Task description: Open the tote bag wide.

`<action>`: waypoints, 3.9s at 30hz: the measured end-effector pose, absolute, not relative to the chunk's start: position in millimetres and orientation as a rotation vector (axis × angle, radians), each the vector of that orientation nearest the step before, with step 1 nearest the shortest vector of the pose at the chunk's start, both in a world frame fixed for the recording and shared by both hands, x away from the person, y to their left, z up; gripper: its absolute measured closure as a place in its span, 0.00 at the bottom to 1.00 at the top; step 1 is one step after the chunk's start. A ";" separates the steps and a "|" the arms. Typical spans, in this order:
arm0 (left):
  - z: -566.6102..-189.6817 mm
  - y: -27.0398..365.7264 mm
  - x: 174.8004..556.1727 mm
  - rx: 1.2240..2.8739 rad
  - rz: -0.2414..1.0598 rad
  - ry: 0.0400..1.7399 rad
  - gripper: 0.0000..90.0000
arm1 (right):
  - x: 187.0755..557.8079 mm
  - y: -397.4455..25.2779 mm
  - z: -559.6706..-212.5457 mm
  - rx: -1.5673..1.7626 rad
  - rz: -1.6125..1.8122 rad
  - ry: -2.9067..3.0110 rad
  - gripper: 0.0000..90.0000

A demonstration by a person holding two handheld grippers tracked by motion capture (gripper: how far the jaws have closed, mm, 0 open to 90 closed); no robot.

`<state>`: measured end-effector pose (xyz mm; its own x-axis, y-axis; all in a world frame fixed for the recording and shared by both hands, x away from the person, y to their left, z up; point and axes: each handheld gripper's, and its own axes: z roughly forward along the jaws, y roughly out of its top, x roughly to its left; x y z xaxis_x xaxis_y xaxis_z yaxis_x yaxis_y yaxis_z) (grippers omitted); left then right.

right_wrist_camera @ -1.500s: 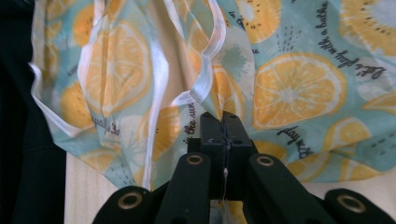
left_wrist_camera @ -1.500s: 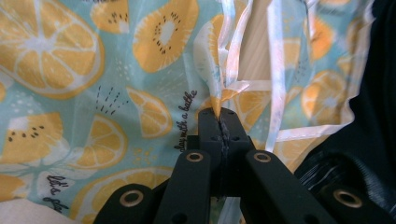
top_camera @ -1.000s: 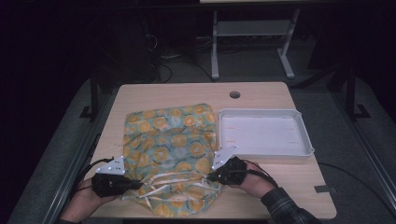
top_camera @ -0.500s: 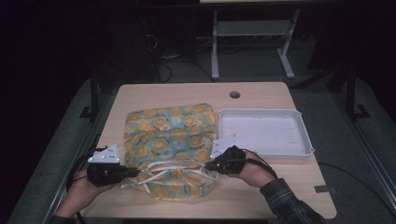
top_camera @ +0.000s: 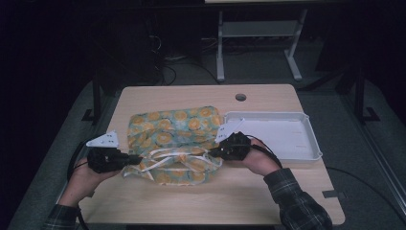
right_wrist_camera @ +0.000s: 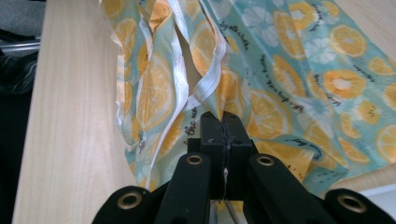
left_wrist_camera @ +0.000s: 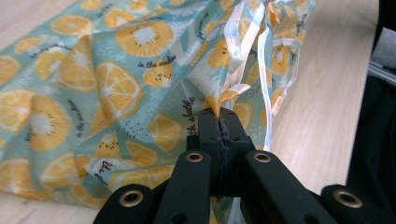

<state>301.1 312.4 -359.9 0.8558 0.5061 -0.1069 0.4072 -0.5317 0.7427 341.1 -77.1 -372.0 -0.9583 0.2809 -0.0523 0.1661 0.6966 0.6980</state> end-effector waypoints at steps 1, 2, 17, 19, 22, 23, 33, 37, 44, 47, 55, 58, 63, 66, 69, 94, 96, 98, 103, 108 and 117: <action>-358.3 313.3 307.5 2.196 0.150 0.669 1.00 | 343.4 -76.7 -371.3 0.376 1.116 2.742 0.99; -357.9 313.4 310.7 2.192 0.148 0.678 1.00 | 347.3 -76.4 -370.6 0.376 1.116 2.742 0.99; -383.2 314.9 369.5 2.133 0.117 0.905 0.99 | 402.0 -63.6 -386.7 0.576 1.030 2.719 0.99; -388.8 314.2 376.0 2.117 0.111 0.944 0.99 | 408.2 -60.7 -390.5 0.590 1.004 2.712 0.99; -394.4 314.4 382.3 2.113 0.098 0.970 0.99 | 414.3 -57.0 -395.1 0.605 0.974 2.711 0.99; -400.2 314.6 388.0 2.118 0.090 0.994 0.99 | 419.2 -54.3 -400.0 0.617 0.952 2.704 0.99; -423.5 312.8 406.7 2.140 0.024 1.090 0.99 | 433.8 -44.3 -424.2 0.648 0.861 2.728 0.98; -428.7 310.6 409.5 2.150 -0.001 1.096 0.99 | 434.7 -42.3 -427.8 0.660 0.859 2.731 0.98; -432.0 305.8 410.2 2.182 -0.025 1.085 0.99 | 433.9 -39.7 -430.1 0.643 0.837 2.751 0.98; -431.3 304.3 408.3 2.214 -0.021 1.061 0.99 | 432.5 -38.6 -430.1 0.626 0.834 2.761 0.98; -427.3 301.4 390.2 2.273 -0.044 1.014 0.99 | 417.1 -34.9 -428.2 0.540 0.803 2.806 0.98; -428.1 302.4 384.7 2.268 -0.069 1.005 0.99 | 409.5 -35.7 -427.9 0.504 0.799 2.820 0.98; -427.5 298.8 366.0 2.286 -0.086 0.965 0.99 | 396.1 -37.7 -426.7 0.453 0.789 2.841 0.98; -426.8 296.8 355.0 2.300 -0.089 0.939 0.99 | 390.3 -38.7 -426.6 0.429 0.787 2.849 0.98; -425.1 295.2 337.0 2.319 -0.110 0.906 0.99 | 377.7 -41.7 -426.1 0.387 0.791 2.859 0.98; -416.1 316.4 335.5 2.118 -0.044 0.997 0.98 | 376.4 -46.6 -413.4 0.429 0.862 2.782 0.96; -423.3 316.5 340.8 2.142 -0.049 1.041 0.98 | 377.8 -41.5 -421.9 0.429 0.812 2.789 0.97; -426.6 316.7 343.1 2.152 -0.059 1.069 0.98 | 378.1 -37.5 -428.0 0.427 0.766 2.802 0.97; -437.5 313.5 341.4 2.199 -0.111 1.095 0.99 | 378.3 -33.5 -436.7 0.418 0.703 2.818 0.98; -432.6 312.6 335.2 2.225 -0.076 1.065 0.91 | 379.2 -35.3 -439.3 0.422 0.718 2.820 0.96; -413.4 326.6 330.1 2.157 0.005 1.021 0.57 | 386.6 -57.4 -422.0 0.539 0.879 2.795 0.67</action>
